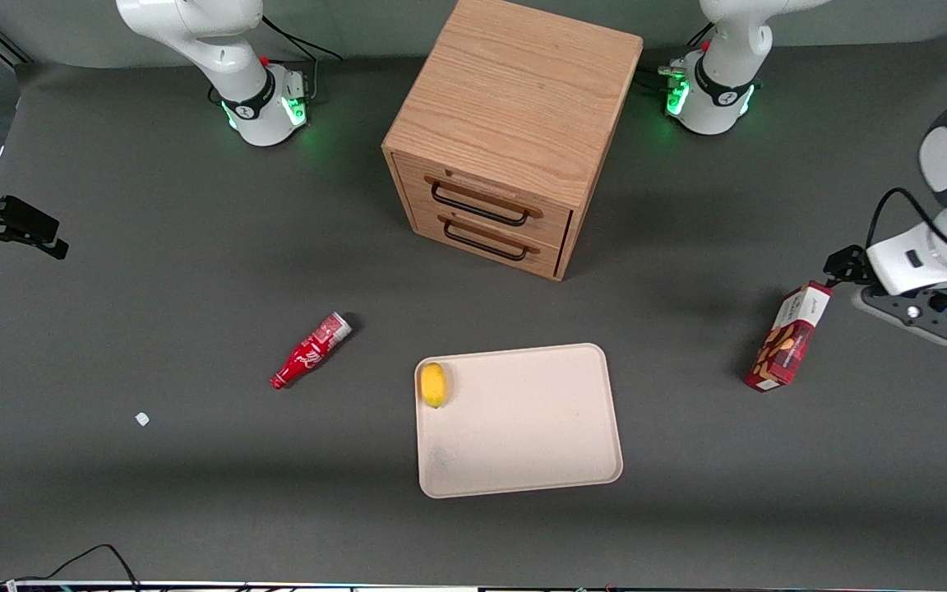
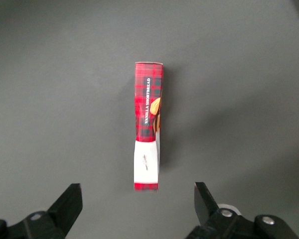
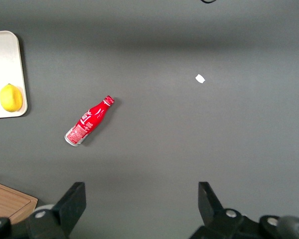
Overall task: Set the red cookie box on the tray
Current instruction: 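Lower the open left gripper over the cookie box and close on it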
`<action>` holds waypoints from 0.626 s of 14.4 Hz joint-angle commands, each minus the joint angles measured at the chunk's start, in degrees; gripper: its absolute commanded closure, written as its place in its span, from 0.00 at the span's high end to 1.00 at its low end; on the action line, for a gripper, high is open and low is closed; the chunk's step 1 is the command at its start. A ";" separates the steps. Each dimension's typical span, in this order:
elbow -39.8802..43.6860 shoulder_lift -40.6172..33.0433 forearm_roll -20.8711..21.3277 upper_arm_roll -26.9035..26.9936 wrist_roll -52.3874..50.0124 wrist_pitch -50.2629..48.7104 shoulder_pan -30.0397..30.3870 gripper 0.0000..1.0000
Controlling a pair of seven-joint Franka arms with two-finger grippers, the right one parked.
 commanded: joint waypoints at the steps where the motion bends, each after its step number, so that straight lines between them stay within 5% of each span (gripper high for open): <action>1: -5.88 0.28 0.59 -0.14 2.70 8.56 0.27 1.00; 9: -9.24 8.72 2.26 0.38 4.38 23.08 -0.08 1.00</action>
